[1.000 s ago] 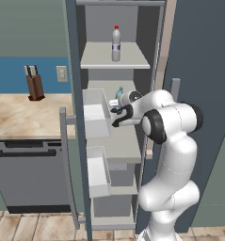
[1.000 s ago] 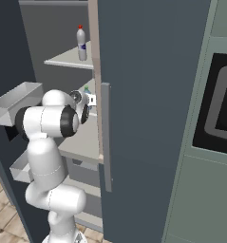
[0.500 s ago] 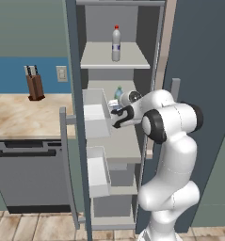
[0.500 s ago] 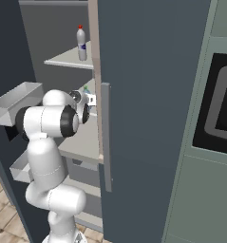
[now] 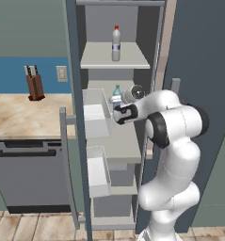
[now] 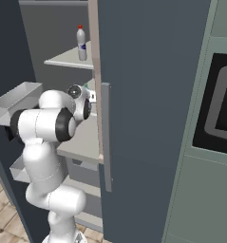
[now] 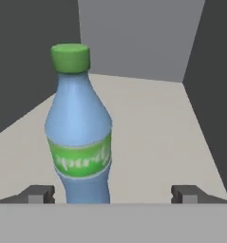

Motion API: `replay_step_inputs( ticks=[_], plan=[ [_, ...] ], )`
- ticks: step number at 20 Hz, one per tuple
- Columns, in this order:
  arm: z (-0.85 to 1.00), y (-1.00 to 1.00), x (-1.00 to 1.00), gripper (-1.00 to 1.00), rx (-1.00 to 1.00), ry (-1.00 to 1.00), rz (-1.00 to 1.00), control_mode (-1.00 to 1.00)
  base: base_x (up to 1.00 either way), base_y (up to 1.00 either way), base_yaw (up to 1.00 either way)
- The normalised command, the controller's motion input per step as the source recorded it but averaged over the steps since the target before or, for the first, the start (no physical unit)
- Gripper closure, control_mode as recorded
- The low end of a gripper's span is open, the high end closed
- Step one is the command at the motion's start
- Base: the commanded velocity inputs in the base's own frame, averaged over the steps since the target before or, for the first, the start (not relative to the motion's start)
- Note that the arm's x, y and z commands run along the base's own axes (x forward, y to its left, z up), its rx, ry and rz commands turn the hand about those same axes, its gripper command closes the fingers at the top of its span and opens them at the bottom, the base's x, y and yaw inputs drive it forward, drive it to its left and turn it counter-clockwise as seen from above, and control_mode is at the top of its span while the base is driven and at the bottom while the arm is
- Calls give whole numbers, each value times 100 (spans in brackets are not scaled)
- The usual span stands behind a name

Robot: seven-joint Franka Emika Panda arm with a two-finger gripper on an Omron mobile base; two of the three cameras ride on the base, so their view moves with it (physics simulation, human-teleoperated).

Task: Take the bottled waters from the counter and place them in the freezer to freeze. Close the freezer door after placing the bottles.

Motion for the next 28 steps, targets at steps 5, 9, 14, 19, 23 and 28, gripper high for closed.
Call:
replay_step_inputs(
  ticks=[5,9,14,19,23,28],
  plan=[
    [41,2,-76,-100,0,0,-3,-100,0,0,0],
    [36,0,-87,-100,0,1,-3,-100,0,0,0],
    [73,-2,-98,-100,4,1,-2,-100,0,0,0],
    [96,-15,-100,-100,19,0,0,-100,0,0,0],
    [61,-20,-100,-100,21,7,0,-100,0,0,0],
    [70,-3,-100,-100,4,8,0,-100,0,0,0]
  ],
)
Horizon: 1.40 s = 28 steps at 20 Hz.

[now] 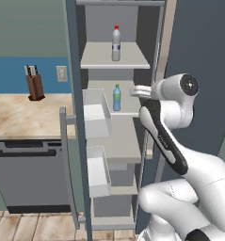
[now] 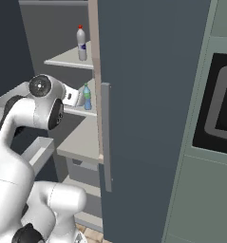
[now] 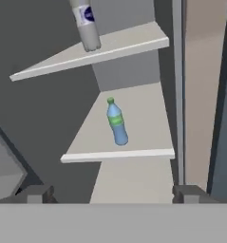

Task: Take the bottled waters from the counter and place them in the freezer to freeze. Close the freezer door after placing the bottles.

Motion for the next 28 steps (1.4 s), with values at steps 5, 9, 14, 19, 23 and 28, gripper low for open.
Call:
replay_step_inputs(
  ticks=[5,9,14,19,23,28],
  plan=[
    [26,3,-100,-100,-21,17,-1,-100,0,0,0],
    [-18,-39,-68,-100,-17,35,-2,-100,0,0,0],
    [-48,-91,-58,-100,-2,30,0,-100,0,0,0],
    [-51,-47,-47,-100,-3,31,-3,-100,0,0,0],
    [-63,15,-19,-100,-7,16,-4,-100,0,0,0],
    [-27,5,-2,-100,-1,6,-1,-100,0,0,0]
  ],
)
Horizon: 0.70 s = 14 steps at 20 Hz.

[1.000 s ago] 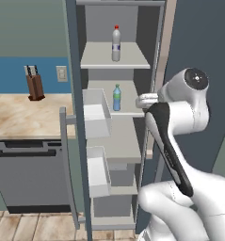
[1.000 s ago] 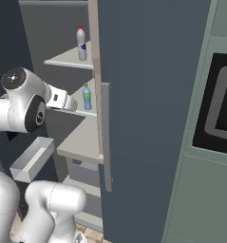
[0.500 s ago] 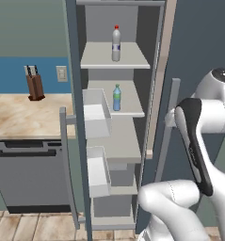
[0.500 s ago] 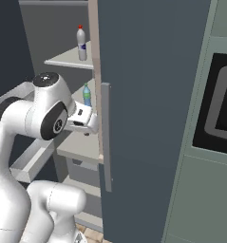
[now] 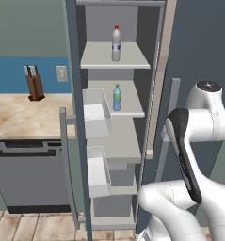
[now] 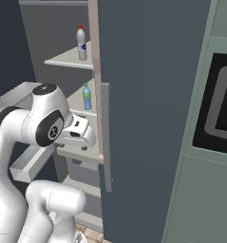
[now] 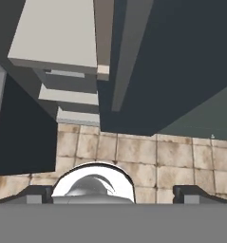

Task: Take the bottled waters from the counter and place them in the freezer to freeze. Close the freezer door after placing the bottles.

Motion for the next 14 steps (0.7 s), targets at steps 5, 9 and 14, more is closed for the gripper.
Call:
replay_step_inputs(
  ticks=[5,9,14],
  plan=[
    [-2,0,0,-100,0,0,0,-100,0,0,0],
    [0,1,0,-100,0,0,0,-100,0,0,0],
    [0,0,-13,-100,0,0,0,100,-43,0,0]
  ],
)
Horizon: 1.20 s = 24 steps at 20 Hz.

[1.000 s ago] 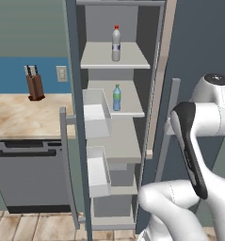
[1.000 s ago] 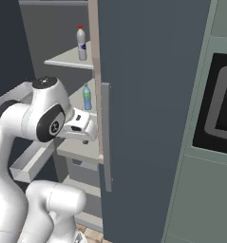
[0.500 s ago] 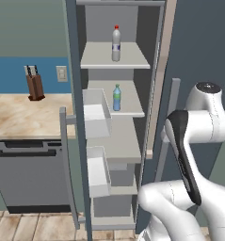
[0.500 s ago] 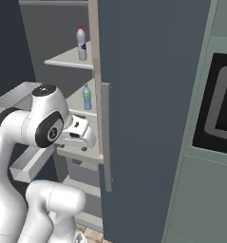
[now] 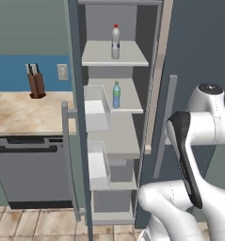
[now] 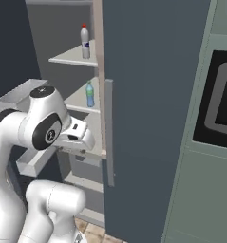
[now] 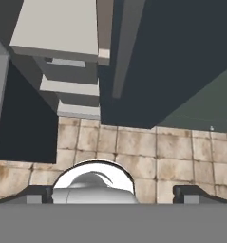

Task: Take the bottled waters from the counter and place them in the freezer to freeze. Close the freezer door after placing the bottles.

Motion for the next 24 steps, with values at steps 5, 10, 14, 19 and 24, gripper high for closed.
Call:
replay_step_inputs(
  ticks=[5,10,14,19,24],
  plan=[
    [0,0,0,-100,0,0,0,100,-92,0,-7],
    [0,0,0,-100,0,0,0,100,-50,31,-26],
    [0,0,0,-100,0,0,0,100,-48,67,-32],
    [0,0,0,-100,0,0,0,100,-65,68,-29],
    [0,0,0,-100,0,0,0,100,-8,75,-14]
  ],
)
